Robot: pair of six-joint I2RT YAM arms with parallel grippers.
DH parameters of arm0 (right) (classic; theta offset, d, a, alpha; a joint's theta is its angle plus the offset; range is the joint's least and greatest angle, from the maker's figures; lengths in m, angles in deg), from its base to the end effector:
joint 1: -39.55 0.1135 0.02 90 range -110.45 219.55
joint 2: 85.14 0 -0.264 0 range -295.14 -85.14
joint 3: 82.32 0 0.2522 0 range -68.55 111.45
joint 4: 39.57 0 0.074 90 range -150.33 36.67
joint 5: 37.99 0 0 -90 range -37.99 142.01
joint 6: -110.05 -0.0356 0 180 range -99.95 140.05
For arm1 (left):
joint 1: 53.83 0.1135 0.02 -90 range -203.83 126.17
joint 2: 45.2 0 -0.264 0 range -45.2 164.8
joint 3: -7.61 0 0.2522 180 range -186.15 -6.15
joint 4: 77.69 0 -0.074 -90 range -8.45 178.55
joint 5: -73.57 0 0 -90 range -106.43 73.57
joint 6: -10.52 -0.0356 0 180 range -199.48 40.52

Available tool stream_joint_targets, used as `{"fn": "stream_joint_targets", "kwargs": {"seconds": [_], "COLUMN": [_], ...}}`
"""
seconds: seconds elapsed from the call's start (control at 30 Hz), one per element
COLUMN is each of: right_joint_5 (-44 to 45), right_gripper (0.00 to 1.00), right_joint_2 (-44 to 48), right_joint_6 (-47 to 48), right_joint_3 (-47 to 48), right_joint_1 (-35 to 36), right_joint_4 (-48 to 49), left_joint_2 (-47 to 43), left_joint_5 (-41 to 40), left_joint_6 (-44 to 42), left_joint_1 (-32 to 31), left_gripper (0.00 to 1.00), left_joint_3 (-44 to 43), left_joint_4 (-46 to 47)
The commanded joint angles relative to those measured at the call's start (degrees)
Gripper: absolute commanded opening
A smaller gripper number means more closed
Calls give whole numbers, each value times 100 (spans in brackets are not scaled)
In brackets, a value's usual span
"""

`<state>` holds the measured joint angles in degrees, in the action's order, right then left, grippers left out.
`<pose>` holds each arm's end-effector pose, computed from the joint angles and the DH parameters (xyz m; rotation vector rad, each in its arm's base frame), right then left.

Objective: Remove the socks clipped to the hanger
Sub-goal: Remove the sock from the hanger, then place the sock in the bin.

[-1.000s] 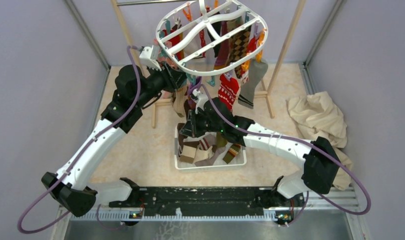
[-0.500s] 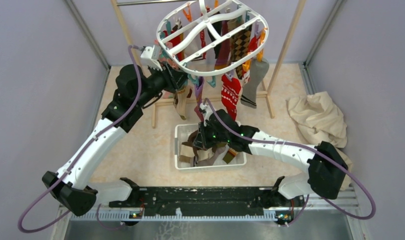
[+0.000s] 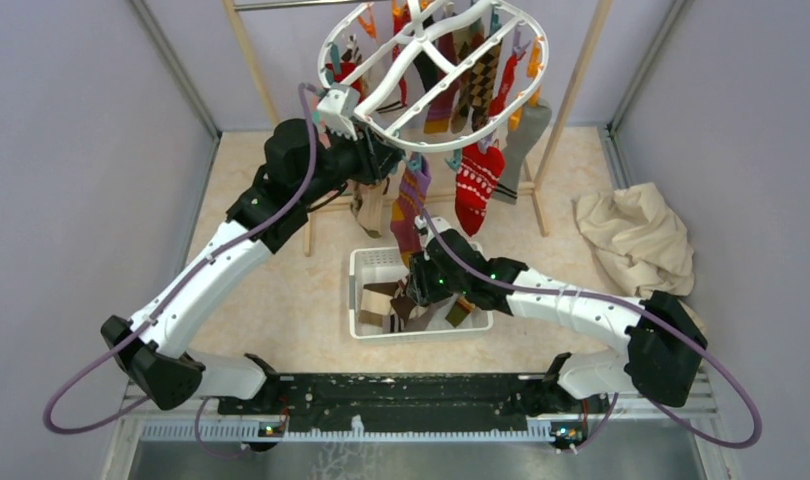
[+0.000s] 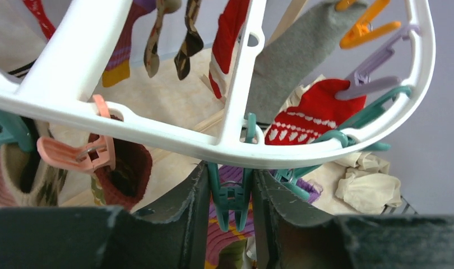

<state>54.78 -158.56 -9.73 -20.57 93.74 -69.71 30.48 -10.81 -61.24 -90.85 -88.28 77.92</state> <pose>0.1613 0.2206 0.2425 -0.4822 2.3521 0.6751 0.2378 -0.1837 0.4484 0.3551 1.6703 -0.8096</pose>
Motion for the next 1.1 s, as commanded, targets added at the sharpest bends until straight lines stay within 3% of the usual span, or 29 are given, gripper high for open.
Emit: {"fn": "stream_joint_targets", "kwargs": {"seconds": [0.0,0.33,0.4,0.43,0.8,1.07], "right_joint_5": [301,-105,-4,74,781,1736], "right_gripper": [46,62,62,62,60,64], "right_joint_2": [429,1146,1157,1137,-40,-903], "right_joint_6": [230,549,577,593,628,682], "right_joint_3": [132,366,481,540,1302,1593], "right_joint_1": [-22,73,90,100,118,120], "right_joint_4": [20,766,851,901,1588,2693], "left_joint_2": [200,101,-29,-114,-1267,-1737], "left_joint_5": [-353,-510,-510,-646,-1366,-2189], "left_joint_6": [-416,-774,-793,-791,-654,-377], "left_joint_1": [-327,-643,-656,-658,-693,-693], "left_gripper": [39,77,94,98,99,99], "left_joint_3": [-356,-568,-499,-459,-198,-86], "left_joint_4": [-367,-956,-1055,-1100,-1833,-2502]}}
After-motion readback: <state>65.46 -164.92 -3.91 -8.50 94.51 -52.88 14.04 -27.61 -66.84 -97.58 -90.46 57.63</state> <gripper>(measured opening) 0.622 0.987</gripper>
